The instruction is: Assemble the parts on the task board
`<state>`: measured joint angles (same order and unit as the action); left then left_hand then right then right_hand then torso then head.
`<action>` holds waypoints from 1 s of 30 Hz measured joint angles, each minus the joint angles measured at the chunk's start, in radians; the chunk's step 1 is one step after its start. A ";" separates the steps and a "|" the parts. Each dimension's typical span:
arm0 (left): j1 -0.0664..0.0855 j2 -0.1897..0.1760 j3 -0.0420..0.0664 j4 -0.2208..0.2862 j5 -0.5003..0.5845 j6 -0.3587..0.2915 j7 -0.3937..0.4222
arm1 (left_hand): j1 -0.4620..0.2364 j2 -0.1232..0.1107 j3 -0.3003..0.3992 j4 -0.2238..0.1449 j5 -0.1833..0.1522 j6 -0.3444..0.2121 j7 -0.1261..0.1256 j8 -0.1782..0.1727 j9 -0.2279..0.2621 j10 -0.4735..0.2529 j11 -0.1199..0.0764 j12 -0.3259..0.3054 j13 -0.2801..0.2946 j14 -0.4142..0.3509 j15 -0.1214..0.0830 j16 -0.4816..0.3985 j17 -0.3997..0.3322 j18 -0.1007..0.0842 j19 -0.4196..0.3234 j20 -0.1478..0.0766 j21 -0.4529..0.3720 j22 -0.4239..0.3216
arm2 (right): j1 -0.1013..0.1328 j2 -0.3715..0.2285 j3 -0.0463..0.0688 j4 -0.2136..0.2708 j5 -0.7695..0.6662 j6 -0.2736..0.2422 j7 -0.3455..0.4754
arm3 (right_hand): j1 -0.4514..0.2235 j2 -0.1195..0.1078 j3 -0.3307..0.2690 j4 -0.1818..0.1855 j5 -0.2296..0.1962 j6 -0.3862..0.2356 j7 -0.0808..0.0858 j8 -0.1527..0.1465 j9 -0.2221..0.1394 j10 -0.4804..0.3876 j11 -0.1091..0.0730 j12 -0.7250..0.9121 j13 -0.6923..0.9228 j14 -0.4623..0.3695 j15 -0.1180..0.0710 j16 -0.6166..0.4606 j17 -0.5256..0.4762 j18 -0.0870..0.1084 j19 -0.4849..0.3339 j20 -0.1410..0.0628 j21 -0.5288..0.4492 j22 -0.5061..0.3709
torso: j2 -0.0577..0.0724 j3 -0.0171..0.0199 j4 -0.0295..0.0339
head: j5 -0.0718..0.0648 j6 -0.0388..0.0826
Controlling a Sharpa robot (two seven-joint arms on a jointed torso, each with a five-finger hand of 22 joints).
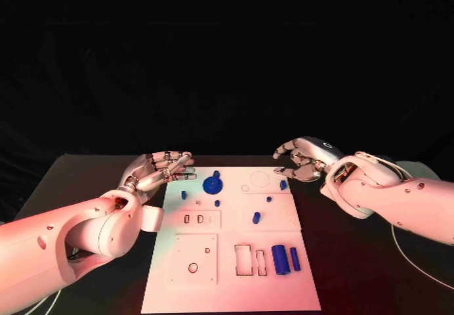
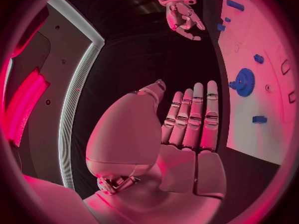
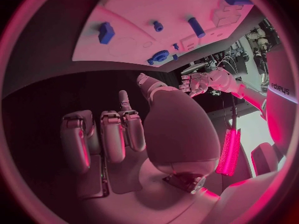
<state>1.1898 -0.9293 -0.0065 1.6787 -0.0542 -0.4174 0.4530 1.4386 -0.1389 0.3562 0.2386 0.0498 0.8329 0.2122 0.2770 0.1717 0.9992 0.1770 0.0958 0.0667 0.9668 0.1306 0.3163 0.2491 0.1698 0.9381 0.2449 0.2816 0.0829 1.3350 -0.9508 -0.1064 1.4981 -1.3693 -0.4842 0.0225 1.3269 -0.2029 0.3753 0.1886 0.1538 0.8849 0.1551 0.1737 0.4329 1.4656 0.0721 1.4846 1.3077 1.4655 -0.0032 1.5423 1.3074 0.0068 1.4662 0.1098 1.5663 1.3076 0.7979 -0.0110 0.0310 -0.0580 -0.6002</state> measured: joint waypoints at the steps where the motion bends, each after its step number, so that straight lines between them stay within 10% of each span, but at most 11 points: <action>1: 0.000 0.000 0.000 -0.002 0.000 0.001 0.000 | 0.000 0.000 0.000 0.000 0.000 0.000 0.000 0.000 0.000 0.000 0.000 0.000 0.000 0.000 0.000 0.000 0.000 0.000 0.000 0.000 0.000 0.000 | -0.002 -0.010 0.000 -0.010 0.021 0.016 0.021 | 0.001 -0.001 0.002 -0.002 0.005 0.000 0.000 0.000 0.000 -0.001 -0.002 0.000 0.000 0.001 -0.001 0.000 0.000 0.000 0.000 -0.003 0.000 0.000 | 0.000 0.0011 -0.0015 | -0.001 0.000; 30: 0.000 0.006 0.000 -0.013 0.000 0.008 0.001 | 0.000 0.000 0.000 0.000 0.000 0.000 0.000 0.000 0.000 0.000 0.000 0.000 0.000 0.000 0.000 0.000 0.001 0.000 0.000 0.000 0.000 -0.001 | -0.079 0.014 -0.005 -0.141 0.171 0.134 0.145 | 0.015 -0.007 0.003 -0.014 0.013 -0.006 -0.006 -0.008 -0.001 -0.001 -0.002 -0.004 0.000 0.001 -0.001 0.000 0.001 0.000 0.000 -0.003 0.000 0.001 | 0.000 0.0022 -0.0030 | -0.002 -0.017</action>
<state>1.1898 -0.9228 -0.0065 1.6657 -0.0542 -0.4099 0.4536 1.4385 -0.1389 0.3562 0.2386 0.0498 0.8329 0.2122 0.2770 0.1718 0.9992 0.1770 0.0958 0.0667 0.9668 0.1307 0.3163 0.2498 0.1698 0.9381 0.2449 0.2816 0.0819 1.2559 -0.9366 -0.1118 1.3570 -1.1987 -0.3497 0.1679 1.3415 -0.2095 0.3780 0.1747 0.1664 0.8792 0.1495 0.1659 0.4316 1.4649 0.0697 1.4808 1.3075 1.4665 -0.0041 1.5422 1.3081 0.0068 1.4663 0.1071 1.5663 1.3081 0.7974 -0.0088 0.0280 -0.0599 -0.6174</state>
